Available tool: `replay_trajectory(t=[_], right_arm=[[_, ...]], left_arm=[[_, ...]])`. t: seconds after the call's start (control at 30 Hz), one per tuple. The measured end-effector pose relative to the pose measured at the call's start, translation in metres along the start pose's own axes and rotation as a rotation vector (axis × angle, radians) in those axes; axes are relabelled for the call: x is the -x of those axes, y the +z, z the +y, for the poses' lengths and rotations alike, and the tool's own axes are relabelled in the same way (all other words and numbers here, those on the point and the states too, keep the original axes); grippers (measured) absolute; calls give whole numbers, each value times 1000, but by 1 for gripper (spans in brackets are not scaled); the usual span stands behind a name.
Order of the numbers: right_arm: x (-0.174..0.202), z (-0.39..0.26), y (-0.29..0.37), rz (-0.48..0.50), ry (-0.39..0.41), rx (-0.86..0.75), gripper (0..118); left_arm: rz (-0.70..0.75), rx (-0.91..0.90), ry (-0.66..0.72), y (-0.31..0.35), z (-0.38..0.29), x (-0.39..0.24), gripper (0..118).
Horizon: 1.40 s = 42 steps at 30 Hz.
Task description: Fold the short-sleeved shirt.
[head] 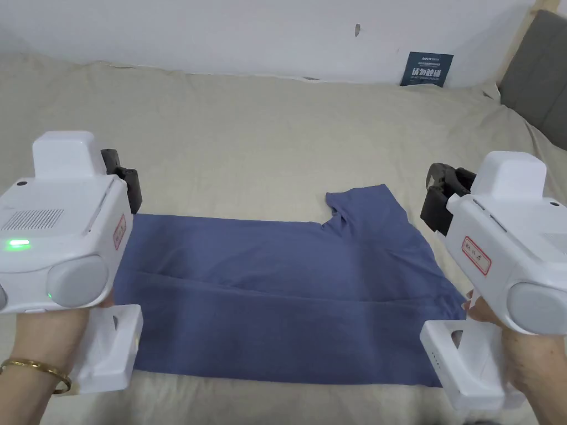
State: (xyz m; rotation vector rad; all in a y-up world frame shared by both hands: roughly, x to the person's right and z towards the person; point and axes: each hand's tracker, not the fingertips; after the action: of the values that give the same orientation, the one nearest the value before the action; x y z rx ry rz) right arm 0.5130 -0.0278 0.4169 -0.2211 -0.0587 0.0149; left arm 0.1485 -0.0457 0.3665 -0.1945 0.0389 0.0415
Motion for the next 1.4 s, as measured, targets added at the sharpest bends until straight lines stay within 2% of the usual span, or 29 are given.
replay_trajectory(t=[0.23, 0.37, 0.4, 0.43, 0.47, 0.5, 0.53, 0.57, 0.67, 0.83, 0.93, 0.97, 1.1, 1.17, 1.2, 1.27, 1.3, 1.33, 1.37, 1.4], right_arm=[[4, -4, -9, 13, -69, 39, 1], [5, -4, -19, 31, -75, 66, 1], [5, -4, -21, 34, -75, 75, 1], [4, -4, -24, 36, -76, 83, 1], [3, -4, -27, 40, -78, 95, 1], [1, -4, -32, 44, -79, 108, 1], [0, -4, -35, 43, -78, 119, 1], [-2, -5, -40, 38, -76, 129, 1], [-11, -7, -55, 30, -84, 151, 1], [-25, -13, -88, -19, -86, 210, 1], [-33, -20, -108, -45, -99, 238, 1], [-35, -23, -115, -60, -112, 245, 1], [-39, -39, -136, -83, -134, 285, 1], [-39, -45, -144, -87, -125, 319, 1], [-39, -48, -146, -84, -117, 331, 1], [-37, -51, -149, -82, -108, 338, 1], [-36, -51, -150, -81, -108, 342, 1], [-38, -51, -147, -77, -111, 345, 1], [-39, -51, -147, -74, -116, 344, 1], [-40, -48, -149, -70, -118, 345, 1]], left_arm=[[-32, 85, -29, -18, 2, 7, 0], [-50, 219, -54, -59, 14, 17, 0], [-57, 264, -39, -75, 16, 21, 3], [-58, 314, -27, -89, 18, 25, 14], [-67, 371, 4, -106, 20, 30, 36], [-66, 429, 2, -125, 19, 34, 81], [-69, 479, -16, -140, 17, 37, 106], [-64, 495, -34, -156, 12, 39, 118], [-45, 587, -70, -202, 1, 45, 118], [23, 768, 18, -277, -31, 59, 118], [75, 827, -63, -314, -55, 56, 117], [74, 832, -93, -323, -64, 55, 113], [91, 926, -100, -351, -89, 57, 75], [49, 945, -34, -354, -93, 63, 72], [73, 933, -48, -354, -91, 63, 61], [10, 927, -66, -351, -86, 64, 20], [-7, 912, -87, -348, -83, 62, 10], [-6, 901, -86, -346, -82, 59, 10], [14, 903, -89, -344, -81, 55, 1], [-15, 912, -86, -341, -82, 53, 1]])
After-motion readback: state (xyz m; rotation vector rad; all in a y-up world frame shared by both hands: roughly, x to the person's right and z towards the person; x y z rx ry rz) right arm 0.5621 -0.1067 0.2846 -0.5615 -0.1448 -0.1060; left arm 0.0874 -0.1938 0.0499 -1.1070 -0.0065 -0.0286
